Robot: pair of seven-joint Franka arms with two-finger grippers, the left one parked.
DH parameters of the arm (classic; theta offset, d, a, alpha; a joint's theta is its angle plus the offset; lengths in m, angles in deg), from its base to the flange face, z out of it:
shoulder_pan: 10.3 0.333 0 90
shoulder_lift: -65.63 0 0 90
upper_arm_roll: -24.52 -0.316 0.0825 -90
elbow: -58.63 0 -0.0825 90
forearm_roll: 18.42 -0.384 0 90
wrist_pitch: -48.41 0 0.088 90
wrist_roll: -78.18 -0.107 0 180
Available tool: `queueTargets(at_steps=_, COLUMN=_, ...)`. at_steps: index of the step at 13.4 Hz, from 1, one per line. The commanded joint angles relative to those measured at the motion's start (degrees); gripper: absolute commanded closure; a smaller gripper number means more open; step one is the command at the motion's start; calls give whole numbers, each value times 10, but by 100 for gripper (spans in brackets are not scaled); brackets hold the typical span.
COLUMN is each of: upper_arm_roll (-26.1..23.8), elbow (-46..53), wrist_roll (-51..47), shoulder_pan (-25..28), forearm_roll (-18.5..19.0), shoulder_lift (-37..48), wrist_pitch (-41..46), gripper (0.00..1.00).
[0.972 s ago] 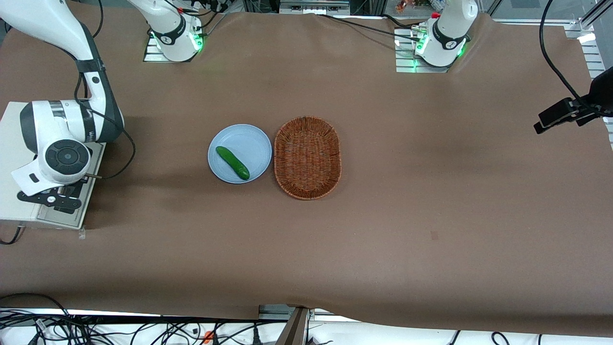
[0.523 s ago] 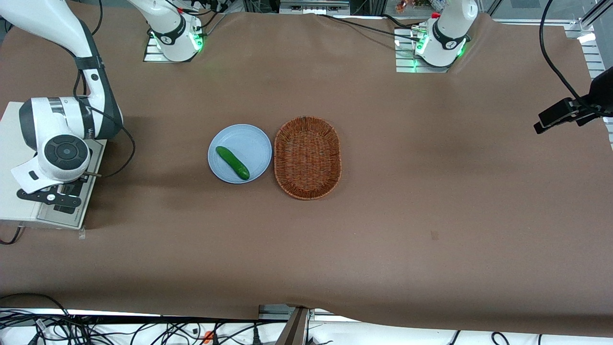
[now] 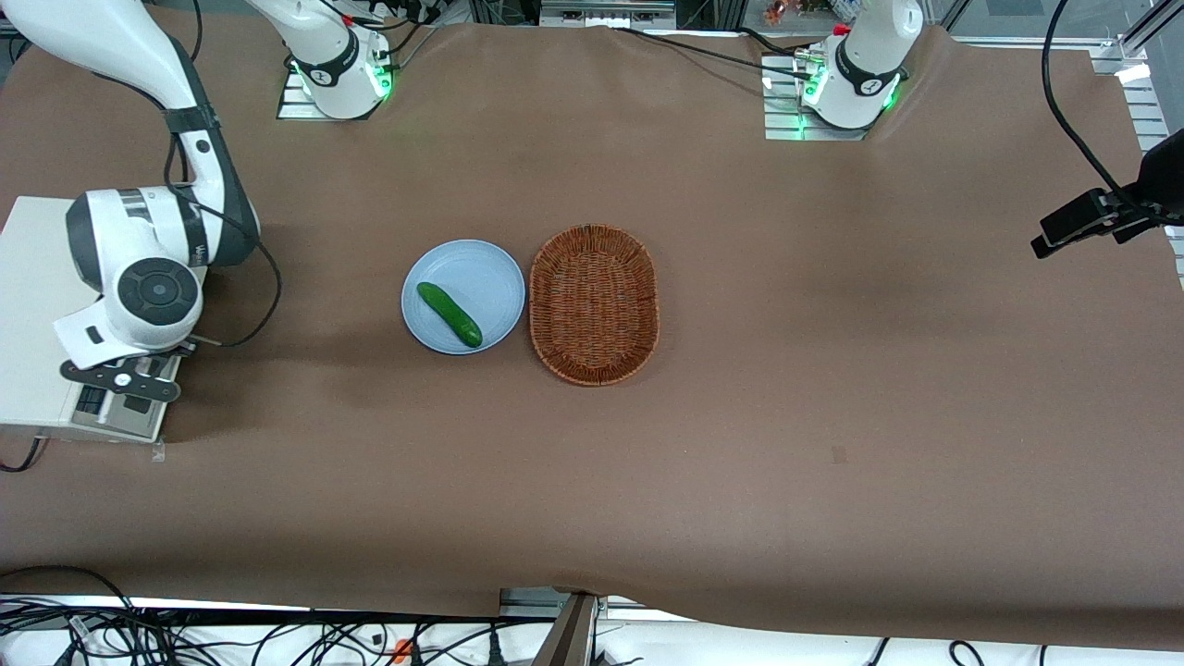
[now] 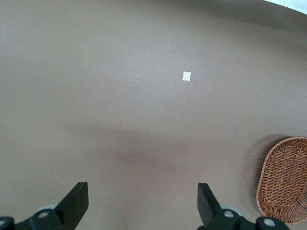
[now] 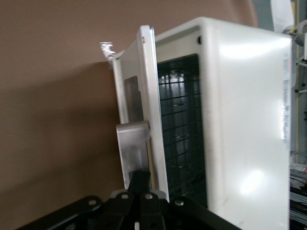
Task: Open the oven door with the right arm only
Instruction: 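Pull the handle with the right gripper, swinging the glass door down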
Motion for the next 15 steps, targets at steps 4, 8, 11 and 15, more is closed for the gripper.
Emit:
queueTargets(at_steps=4, upper_arm_roll=-3, elbow=-16, wrist_roll=-29, shoulder_pan=17, forearm_roll=-34, shoulder_lift=-31, wrist_pitch=-32, gripper=100)
queueTargets(at_steps=8, upper_arm_roll=-2, elbow=-16, wrist_roll=-29, shoulder_pan=12, forearm_roll=-35, shoulder_lift=-62, wrist_pitch=-81, gripper=100)
queueTargets(at_steps=11, upper_arm_roll=-3, elbow=-16, wrist_roll=-29, shoulder_pan=11, forearm_roll=-35, shoulder_lift=-81, wrist_pitch=-107, gripper=100)
queueTargets(at_steps=15, upper_arm_roll=-10, elbow=-17, wrist_roll=-28, shoulder_pan=18, forearm_roll=-97, shoulder_lift=-89, wrist_pitch=-126, gripper=100)
